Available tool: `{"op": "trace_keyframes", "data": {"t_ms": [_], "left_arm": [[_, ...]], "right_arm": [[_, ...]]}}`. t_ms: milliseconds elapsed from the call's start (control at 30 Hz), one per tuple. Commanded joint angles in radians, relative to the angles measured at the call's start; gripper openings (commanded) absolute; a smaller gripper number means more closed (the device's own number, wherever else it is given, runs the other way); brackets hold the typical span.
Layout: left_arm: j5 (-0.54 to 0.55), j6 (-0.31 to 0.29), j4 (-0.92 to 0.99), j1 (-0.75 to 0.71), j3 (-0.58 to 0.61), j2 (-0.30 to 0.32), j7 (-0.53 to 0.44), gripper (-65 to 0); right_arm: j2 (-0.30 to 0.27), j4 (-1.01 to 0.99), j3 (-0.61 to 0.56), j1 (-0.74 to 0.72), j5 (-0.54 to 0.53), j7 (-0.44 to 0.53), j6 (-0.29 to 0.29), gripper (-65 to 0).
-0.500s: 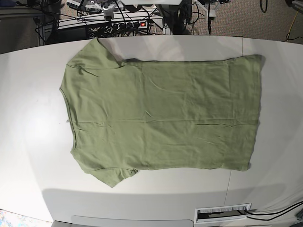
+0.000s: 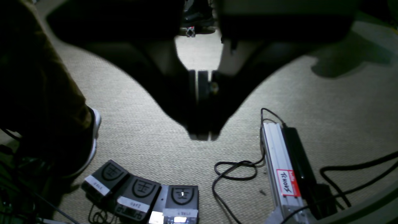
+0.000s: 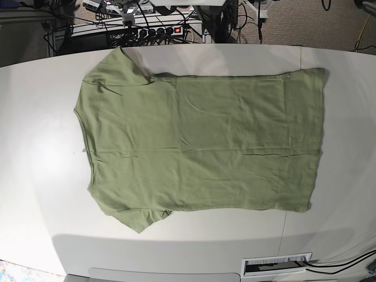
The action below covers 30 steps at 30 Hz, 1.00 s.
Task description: Fold the T-shirt properly
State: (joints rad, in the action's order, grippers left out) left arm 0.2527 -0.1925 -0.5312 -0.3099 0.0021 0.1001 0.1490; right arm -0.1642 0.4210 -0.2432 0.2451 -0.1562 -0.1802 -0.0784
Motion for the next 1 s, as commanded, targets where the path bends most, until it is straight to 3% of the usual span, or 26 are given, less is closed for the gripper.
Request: {"op": "trace_keyframes", "data": {"t_ms": [0,333,533,767,967], "left_arm": [[0.002,-0.013,-0.006,-0.008,0.002,0.003,-0.003,-65.0],[-0.004,-0.014,-0.006,-0.009,0.002,0.003,-0.003,-65.0],[-0.101,-0.016,-0.006,-0.023,0.002,0.012,0.004,-65.0],[-0.005,-0.021,-0.093,-0.166,0.002,0.083,-0.029,-65.0],[0.021,-0.178,-0.320,-0.347,0.002,0.184,-0.044,-65.0]], "right_arm": [[-0.011,0.005,0.002,0.007,-0.001,-0.003,-0.003,-65.0],[-0.011,0.005,0.002,0.007,0.000,-0.008,-0.003,-65.0],[-0.016,0.005,0.002,0.012,0.000,-0.066,-0.007,-65.0],[-0.082,0.120,0.002,0.116,0.000,-0.071,-0.065,-65.0],[-0.185,0.383,0.002,0.276,0.000,-0.079,-0.068,-65.0]]}}
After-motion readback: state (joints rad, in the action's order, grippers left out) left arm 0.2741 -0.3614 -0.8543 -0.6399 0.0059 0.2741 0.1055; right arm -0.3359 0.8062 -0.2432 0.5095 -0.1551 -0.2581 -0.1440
